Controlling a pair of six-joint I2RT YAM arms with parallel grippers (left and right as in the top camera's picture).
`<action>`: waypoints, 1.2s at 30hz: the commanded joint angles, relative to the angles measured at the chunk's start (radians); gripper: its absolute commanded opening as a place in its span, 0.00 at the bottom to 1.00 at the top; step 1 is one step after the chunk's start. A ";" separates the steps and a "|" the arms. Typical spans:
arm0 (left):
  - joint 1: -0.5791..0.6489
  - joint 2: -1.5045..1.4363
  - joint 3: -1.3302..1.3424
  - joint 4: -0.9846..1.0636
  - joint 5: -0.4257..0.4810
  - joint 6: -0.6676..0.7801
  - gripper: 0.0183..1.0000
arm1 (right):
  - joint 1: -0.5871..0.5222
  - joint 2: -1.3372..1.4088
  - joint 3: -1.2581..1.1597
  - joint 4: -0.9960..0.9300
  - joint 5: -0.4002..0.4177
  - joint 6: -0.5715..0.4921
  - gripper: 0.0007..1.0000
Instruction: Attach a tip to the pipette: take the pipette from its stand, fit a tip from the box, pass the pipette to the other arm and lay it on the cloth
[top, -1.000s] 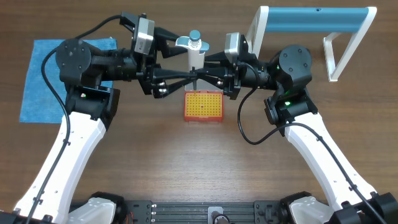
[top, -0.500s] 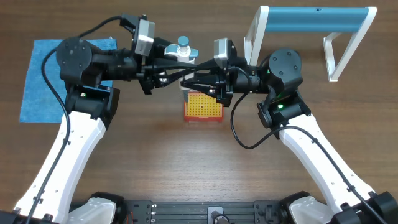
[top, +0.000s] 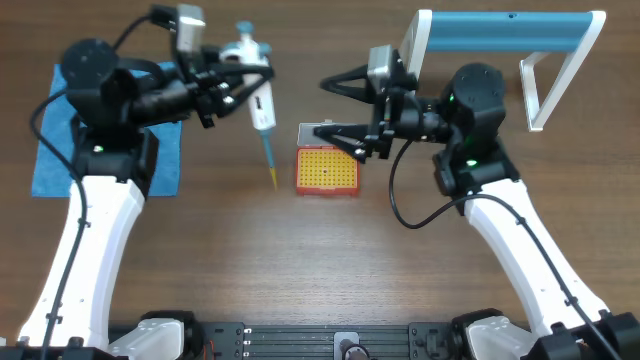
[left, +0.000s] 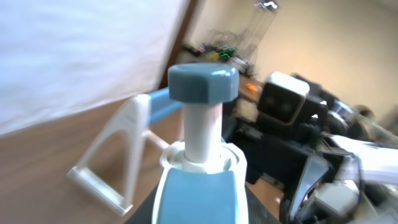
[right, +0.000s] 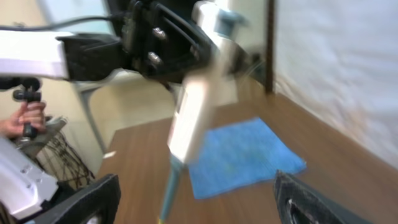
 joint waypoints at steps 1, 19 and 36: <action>0.116 0.003 0.004 -0.355 -0.441 0.140 0.01 | -0.084 -0.009 0.004 -0.246 0.235 -0.037 0.82; 0.245 0.586 0.837 -1.410 -1.105 0.512 0.01 | 0.029 -0.643 0.004 -0.850 1.514 -0.266 0.82; 0.245 1.026 0.944 -1.263 -1.223 0.693 0.01 | 0.028 -1.368 -0.385 -1.062 1.568 -0.180 0.97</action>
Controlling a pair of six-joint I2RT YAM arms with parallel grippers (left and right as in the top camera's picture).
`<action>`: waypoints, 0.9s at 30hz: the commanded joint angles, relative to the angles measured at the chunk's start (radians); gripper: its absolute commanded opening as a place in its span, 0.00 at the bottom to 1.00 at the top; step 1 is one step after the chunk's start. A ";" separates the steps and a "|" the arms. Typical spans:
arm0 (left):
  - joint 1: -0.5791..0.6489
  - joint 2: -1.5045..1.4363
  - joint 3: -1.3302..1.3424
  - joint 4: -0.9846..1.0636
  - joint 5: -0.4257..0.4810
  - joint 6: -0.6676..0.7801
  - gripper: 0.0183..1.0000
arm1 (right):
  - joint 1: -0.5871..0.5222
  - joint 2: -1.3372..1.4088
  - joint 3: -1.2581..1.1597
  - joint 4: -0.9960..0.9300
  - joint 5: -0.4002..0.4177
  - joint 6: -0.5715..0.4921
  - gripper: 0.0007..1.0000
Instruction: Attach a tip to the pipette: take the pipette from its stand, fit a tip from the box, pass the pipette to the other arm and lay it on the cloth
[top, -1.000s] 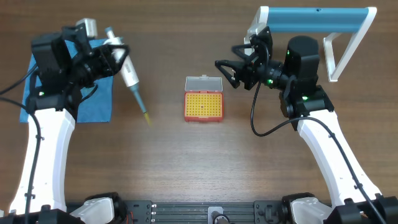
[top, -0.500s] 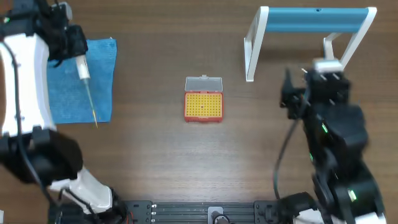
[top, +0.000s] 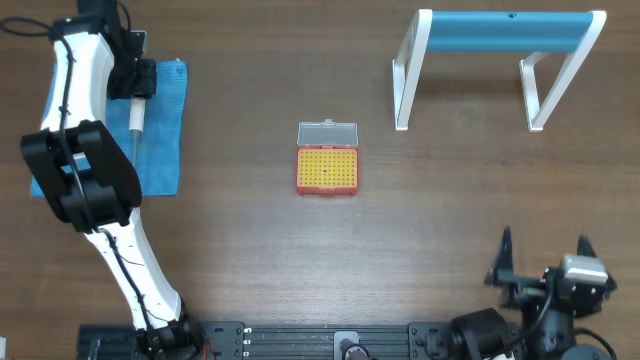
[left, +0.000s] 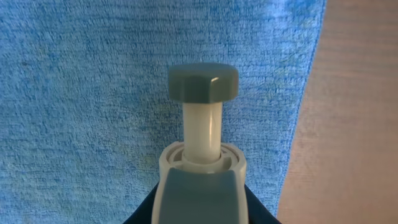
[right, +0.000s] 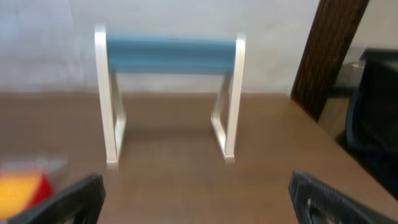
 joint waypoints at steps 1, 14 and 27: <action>0.000 0.070 0.025 0.064 0.020 0.015 0.01 | 0.002 -0.013 -0.219 0.292 0.001 0.021 0.97; -0.001 0.132 0.023 0.157 0.076 0.015 0.01 | 0.002 -0.011 -0.742 1.048 -0.037 0.024 0.97; -0.001 0.148 0.019 0.149 0.084 0.014 0.65 | 0.002 -0.011 -0.742 0.905 -0.037 0.024 0.97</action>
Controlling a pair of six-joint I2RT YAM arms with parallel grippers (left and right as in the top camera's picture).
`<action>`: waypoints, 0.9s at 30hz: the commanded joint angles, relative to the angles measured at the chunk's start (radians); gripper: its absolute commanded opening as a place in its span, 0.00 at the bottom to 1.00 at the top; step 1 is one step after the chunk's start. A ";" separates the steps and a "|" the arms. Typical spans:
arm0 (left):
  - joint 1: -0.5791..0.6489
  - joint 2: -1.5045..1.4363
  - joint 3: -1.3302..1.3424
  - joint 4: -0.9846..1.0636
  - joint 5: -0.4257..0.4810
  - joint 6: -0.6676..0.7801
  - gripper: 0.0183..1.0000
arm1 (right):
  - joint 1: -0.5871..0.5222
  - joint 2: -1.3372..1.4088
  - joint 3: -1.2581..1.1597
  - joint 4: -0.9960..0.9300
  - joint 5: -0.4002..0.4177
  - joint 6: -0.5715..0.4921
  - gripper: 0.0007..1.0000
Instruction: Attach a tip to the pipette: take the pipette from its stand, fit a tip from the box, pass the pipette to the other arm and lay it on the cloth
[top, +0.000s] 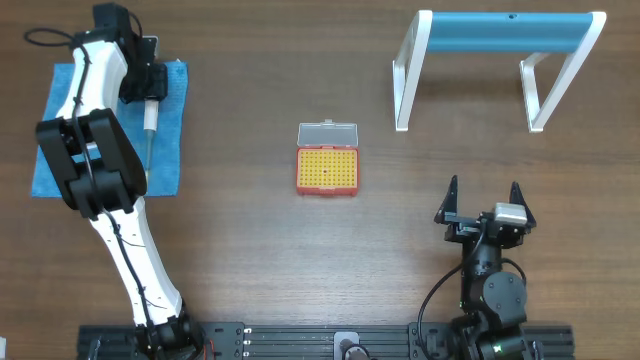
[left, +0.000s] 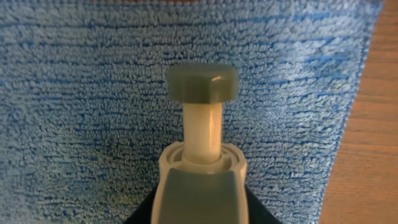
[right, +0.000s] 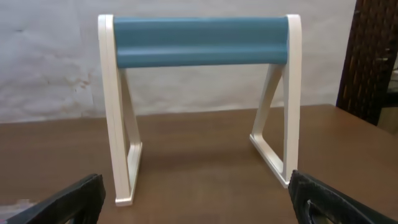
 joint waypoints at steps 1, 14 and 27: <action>-0.002 0.019 0.018 -0.010 0.022 0.004 0.78 | 0.002 -0.005 -0.002 -0.006 -0.006 0.007 0.97; -0.068 -0.101 0.526 -0.256 -0.031 0.005 1.00 | 0.002 -0.003 -0.002 -0.080 -0.006 0.007 0.98; -0.085 -1.394 -0.253 -0.113 0.178 -0.025 1.00 | 0.002 -0.003 -0.002 -0.080 -0.006 0.008 0.97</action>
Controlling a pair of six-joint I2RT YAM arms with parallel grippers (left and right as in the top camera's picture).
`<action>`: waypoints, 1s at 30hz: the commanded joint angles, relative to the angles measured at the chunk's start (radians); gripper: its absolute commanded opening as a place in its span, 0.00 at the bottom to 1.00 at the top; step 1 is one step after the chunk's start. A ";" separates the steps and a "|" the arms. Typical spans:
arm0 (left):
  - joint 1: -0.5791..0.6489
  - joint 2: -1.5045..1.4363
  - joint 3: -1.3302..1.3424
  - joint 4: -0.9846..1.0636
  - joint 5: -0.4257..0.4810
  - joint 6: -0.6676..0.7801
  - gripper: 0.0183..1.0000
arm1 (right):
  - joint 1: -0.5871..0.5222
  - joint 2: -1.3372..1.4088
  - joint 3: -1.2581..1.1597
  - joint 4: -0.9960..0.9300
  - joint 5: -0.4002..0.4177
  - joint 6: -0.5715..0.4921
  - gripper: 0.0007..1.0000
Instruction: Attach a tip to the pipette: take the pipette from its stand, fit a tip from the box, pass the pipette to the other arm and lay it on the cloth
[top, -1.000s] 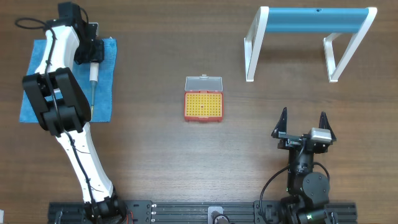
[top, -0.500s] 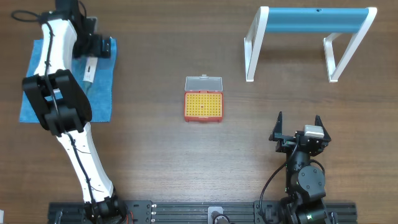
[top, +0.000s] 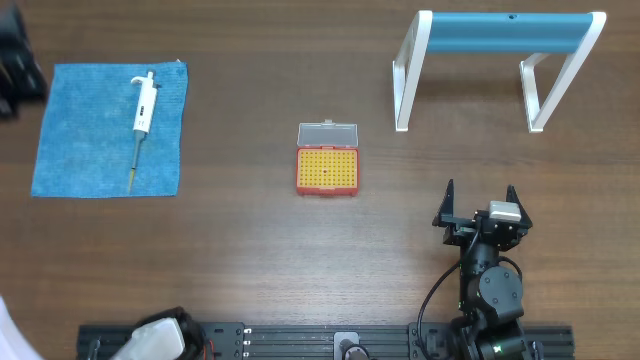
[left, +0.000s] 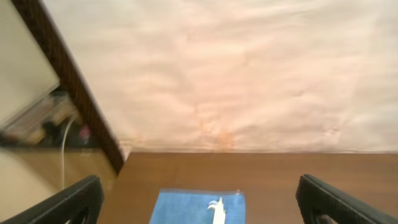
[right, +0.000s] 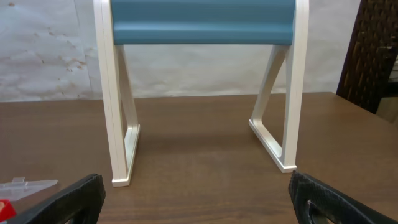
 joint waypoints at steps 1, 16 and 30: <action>-0.229 -0.272 -0.412 0.000 0.052 -0.008 1.00 | 0.002 -0.004 -0.003 -0.007 -0.006 0.007 0.97; -0.274 -0.811 -0.823 -0.066 -0.153 -0.078 1.00 | 0.002 -0.004 -0.003 -0.007 -0.006 0.007 0.97; -0.274 -1.229 -1.980 1.155 -0.076 -0.311 1.00 | 0.002 -0.004 -0.003 -0.007 -0.006 0.007 0.97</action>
